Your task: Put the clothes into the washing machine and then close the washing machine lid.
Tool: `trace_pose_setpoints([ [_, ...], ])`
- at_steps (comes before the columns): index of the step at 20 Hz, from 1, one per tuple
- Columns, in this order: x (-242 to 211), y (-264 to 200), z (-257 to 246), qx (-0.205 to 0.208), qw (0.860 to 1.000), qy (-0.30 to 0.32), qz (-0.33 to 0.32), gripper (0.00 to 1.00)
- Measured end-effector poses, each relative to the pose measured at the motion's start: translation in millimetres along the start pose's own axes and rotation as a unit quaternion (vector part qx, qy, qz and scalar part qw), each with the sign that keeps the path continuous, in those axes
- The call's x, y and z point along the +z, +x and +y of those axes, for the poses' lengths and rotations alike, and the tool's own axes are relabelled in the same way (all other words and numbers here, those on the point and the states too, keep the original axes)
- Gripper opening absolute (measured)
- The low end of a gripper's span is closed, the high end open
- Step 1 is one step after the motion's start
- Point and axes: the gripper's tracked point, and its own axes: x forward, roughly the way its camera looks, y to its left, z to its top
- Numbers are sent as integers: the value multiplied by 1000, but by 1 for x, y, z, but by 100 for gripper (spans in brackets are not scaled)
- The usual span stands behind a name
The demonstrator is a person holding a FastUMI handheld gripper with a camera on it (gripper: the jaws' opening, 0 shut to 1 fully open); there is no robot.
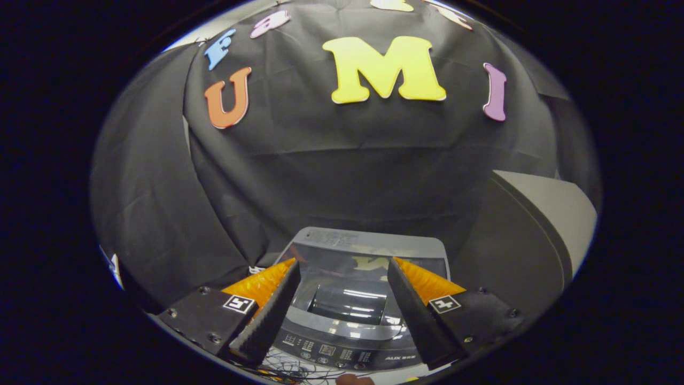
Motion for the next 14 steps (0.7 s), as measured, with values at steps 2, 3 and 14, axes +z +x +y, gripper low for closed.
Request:
trace_pose_setpoints([
  [2, 10, -34, -6, 9, 1000, -5, -27, 100],
  [3, 16, -54, -11, 12, 999, -4, -43, 100],
  [14, 3, -395, -111, -63, 979, 2, -194, 100],
])
